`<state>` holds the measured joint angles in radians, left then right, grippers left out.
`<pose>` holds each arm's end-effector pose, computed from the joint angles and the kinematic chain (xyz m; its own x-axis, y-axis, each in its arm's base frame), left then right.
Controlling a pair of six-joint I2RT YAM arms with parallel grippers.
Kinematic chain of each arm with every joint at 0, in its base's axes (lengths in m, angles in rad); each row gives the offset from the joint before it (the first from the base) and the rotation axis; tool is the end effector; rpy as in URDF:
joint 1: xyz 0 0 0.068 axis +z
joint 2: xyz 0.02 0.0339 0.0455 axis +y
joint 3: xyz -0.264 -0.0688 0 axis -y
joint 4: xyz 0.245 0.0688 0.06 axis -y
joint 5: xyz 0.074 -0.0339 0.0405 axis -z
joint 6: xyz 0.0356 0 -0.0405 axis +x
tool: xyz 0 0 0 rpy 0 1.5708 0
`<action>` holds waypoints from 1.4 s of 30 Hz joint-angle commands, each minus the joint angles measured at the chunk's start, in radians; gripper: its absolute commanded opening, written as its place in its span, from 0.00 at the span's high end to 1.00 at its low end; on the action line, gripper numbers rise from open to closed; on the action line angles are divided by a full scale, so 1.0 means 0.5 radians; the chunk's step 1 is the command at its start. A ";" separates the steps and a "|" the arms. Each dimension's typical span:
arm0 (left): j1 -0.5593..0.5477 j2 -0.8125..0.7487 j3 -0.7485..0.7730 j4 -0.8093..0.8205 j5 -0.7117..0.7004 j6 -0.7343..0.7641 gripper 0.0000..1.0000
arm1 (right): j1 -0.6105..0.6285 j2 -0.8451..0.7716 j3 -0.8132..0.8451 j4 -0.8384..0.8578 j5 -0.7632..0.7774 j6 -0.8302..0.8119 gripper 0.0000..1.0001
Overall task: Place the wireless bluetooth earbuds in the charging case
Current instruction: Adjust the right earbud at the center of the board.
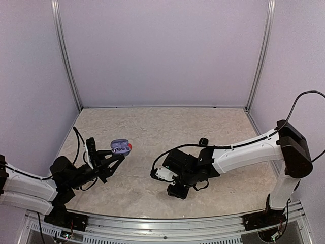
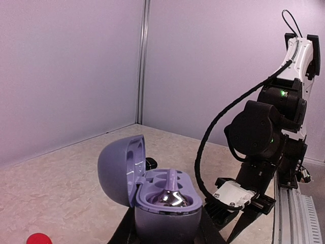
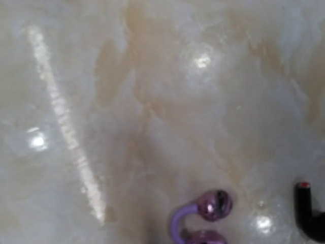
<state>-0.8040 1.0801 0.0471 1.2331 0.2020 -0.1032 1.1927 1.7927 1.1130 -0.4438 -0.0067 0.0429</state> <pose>0.1193 -0.1341 0.1883 0.0504 -0.1978 -0.9789 0.8516 0.5205 -0.0613 0.1304 0.3289 0.1649 -0.3724 -0.8215 -0.4319 -0.9153 0.4020 0.0246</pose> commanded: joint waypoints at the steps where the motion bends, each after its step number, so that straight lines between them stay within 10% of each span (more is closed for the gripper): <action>1: 0.010 -0.041 0.009 -0.005 -0.001 0.028 1.00 | 0.028 0.065 -0.017 0.078 0.088 -0.064 0.65; 25: 0.010 -0.053 -0.003 -0.012 -0.018 0.037 1.00 | 0.160 0.015 -0.119 0.210 0.590 -0.345 0.47; 42: 0.010 -0.097 0.001 -0.045 -0.025 0.054 1.00 | 0.339 0.191 -0.314 0.677 1.102 -0.657 0.59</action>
<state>-0.8040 1.0405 0.0471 1.2060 0.2001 -0.0944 1.3457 1.8442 0.9936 -0.1848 0.5011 -0.2276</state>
